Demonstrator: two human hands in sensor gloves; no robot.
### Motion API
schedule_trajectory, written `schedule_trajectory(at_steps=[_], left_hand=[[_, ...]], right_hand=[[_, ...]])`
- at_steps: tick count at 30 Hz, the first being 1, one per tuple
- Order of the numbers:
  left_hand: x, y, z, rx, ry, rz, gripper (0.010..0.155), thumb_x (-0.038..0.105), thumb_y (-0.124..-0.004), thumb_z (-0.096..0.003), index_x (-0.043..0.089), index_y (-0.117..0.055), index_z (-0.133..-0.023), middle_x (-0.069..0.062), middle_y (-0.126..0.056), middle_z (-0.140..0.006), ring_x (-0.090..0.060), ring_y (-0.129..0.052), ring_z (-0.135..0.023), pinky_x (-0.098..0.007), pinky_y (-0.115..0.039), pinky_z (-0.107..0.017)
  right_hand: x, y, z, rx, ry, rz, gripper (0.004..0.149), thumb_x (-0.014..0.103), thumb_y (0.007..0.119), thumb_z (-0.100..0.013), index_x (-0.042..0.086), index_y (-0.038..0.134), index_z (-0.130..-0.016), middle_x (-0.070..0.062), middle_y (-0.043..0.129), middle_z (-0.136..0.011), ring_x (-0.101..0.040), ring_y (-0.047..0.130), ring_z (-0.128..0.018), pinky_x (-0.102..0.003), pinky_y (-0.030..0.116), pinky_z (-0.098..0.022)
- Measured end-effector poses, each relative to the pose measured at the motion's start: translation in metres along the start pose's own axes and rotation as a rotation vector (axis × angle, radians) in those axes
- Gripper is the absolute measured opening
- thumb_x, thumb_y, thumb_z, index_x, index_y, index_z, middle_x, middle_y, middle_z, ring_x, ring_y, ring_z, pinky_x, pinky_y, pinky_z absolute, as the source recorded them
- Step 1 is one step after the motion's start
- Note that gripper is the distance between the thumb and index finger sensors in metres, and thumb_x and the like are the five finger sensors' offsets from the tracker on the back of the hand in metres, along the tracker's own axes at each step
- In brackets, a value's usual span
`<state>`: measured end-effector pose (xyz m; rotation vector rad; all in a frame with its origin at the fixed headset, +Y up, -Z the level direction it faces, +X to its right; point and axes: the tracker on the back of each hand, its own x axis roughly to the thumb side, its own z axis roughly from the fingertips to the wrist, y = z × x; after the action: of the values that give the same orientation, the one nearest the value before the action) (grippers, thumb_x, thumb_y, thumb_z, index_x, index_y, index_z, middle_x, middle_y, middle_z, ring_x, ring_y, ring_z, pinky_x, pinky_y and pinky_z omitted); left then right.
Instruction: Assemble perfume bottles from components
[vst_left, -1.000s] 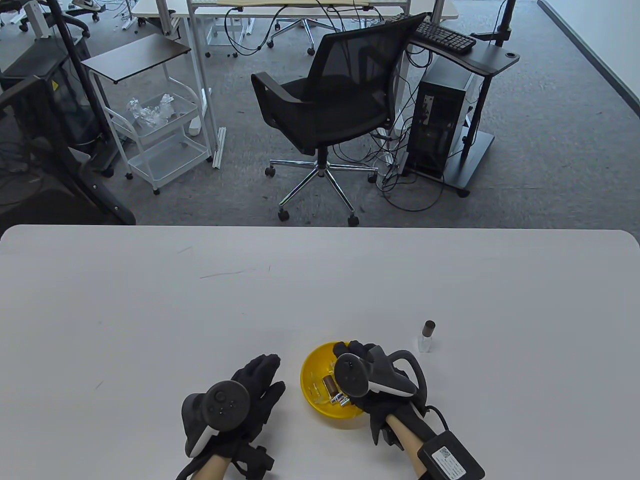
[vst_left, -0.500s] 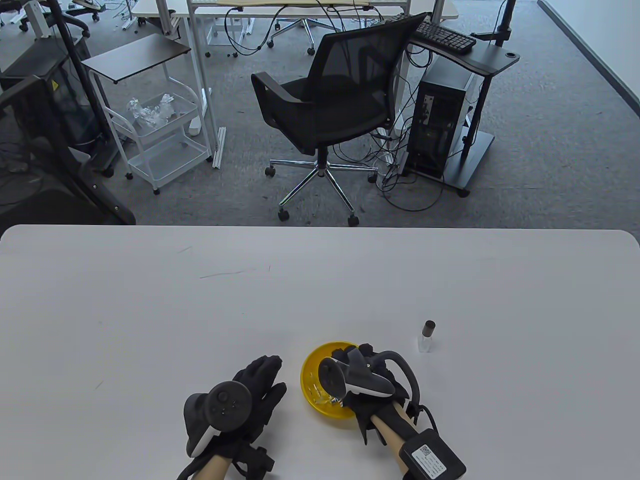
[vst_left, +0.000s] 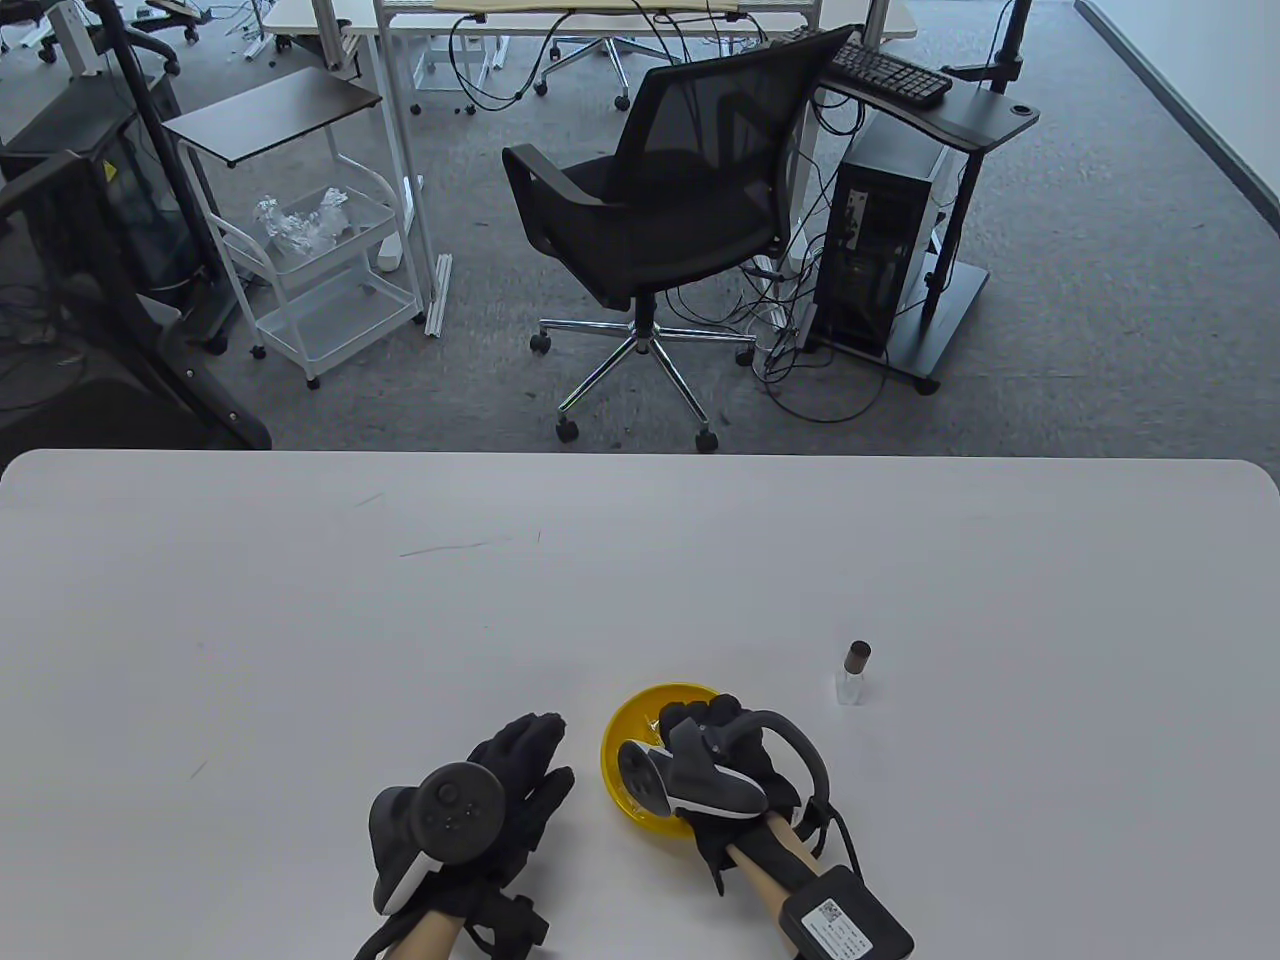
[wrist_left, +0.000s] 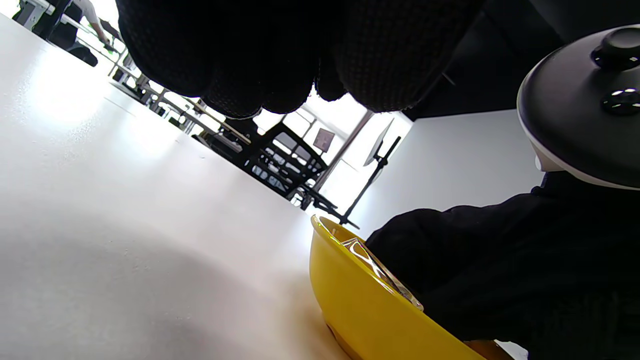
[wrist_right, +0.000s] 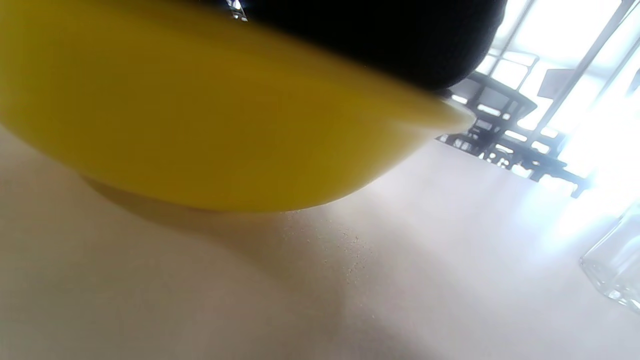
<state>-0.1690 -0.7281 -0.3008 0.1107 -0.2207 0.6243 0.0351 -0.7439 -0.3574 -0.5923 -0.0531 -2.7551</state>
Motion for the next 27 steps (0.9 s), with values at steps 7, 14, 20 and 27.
schedule_trajectory(at_steps=[7, 14, 20, 27], left_hand=[[0.0, 0.0, 0.0, -0.002, 0.0, -0.001, 0.058, 0.038, -0.079, -0.0531, 0.023, -0.066, -0.107, -0.013, -0.071, -0.108, -0.037, -0.078, -0.092, -0.05, -0.072, -0.066], [-0.002, -0.001, -0.001, -0.01, 0.01, -0.004, 0.058, 0.038, -0.079, -0.0532, 0.023, -0.066, -0.107, -0.013, -0.071, -0.108, -0.038, -0.078, -0.092, -0.05, -0.072, -0.066], [0.0, -0.002, 0.0, -0.013, -0.001, -0.015, 0.058, 0.038, -0.079, -0.0531, 0.023, -0.066, -0.107, -0.013, -0.071, -0.108, -0.038, -0.078, -0.092, -0.05, -0.072, -0.066], [0.0, -0.002, 0.0, -0.015, -0.003, -0.018, 0.058, 0.038, -0.079, -0.0531, 0.023, -0.066, -0.108, -0.013, -0.071, -0.107, -0.037, -0.078, -0.092, -0.05, -0.072, -0.066]], right_hand=[[-0.006, 0.002, -0.002, -0.011, 0.014, -0.084, 0.067, 0.034, 0.085, -0.052, 0.004, 0.055, -0.105, -0.011, 0.084, -0.087, -0.046, 0.077, -0.08, -0.053, 0.07, -0.058], [-0.019, -0.005, 0.002, -0.072, 0.044, -0.159, 0.066, 0.031, 0.083, -0.055, 0.003, 0.054, -0.107, -0.013, 0.082, -0.088, -0.047, 0.077, -0.079, -0.053, 0.07, -0.057], [-0.039, -0.017, 0.011, -0.158, 0.092, -0.347, 0.063, 0.032, 0.079, -0.058, 0.001, 0.055, -0.107, -0.016, 0.077, -0.089, -0.047, 0.079, -0.076, -0.05, 0.074, -0.053], [-0.064, -0.025, 0.028, -0.287, 0.131, -0.673, 0.055, 0.032, 0.08, -0.057, 0.006, 0.057, -0.1, -0.016, 0.077, -0.089, -0.045, 0.085, -0.071, -0.042, 0.081, -0.047]])
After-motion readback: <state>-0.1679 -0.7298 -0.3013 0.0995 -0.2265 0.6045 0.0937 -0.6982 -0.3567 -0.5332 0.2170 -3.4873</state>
